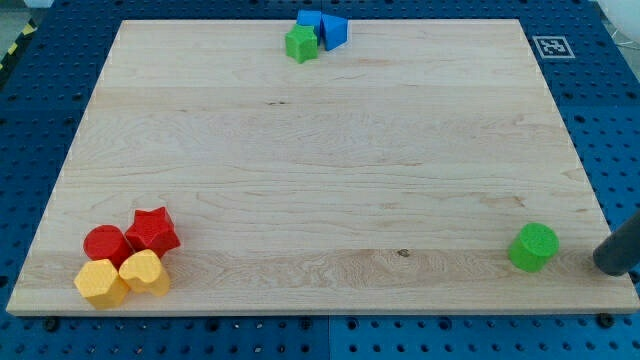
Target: Move green circle towards center
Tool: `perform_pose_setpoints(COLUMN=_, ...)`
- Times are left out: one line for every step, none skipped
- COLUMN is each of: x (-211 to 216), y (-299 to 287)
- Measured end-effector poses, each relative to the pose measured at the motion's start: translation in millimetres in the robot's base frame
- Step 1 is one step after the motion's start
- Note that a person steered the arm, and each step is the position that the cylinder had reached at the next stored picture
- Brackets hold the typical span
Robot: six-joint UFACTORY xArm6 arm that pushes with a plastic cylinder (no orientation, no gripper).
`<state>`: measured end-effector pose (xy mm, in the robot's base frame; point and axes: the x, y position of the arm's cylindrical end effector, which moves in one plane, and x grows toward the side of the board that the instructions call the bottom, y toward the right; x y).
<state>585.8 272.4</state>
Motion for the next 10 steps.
perform_pose_setpoints(x=1.2, y=-17.7)
perform_pose_setpoints(x=-4.0, y=-46.9)
perform_pose_setpoints(x=-21.2, y=-78.4)
perform_pose_setpoints(x=-37.6, y=-115.1)
perform_pose_setpoints(x=-47.7, y=-133.5)
perform_pose_setpoints(x=-28.3, y=-121.6)
perform_pose_setpoints(x=-4.7, y=-123.1)
perform_pose_setpoints(x=-15.2, y=-145.2)
perform_pose_setpoints(x=-60.1, y=-165.6)
perform_pose_setpoints(x=-95.9, y=-184.4)
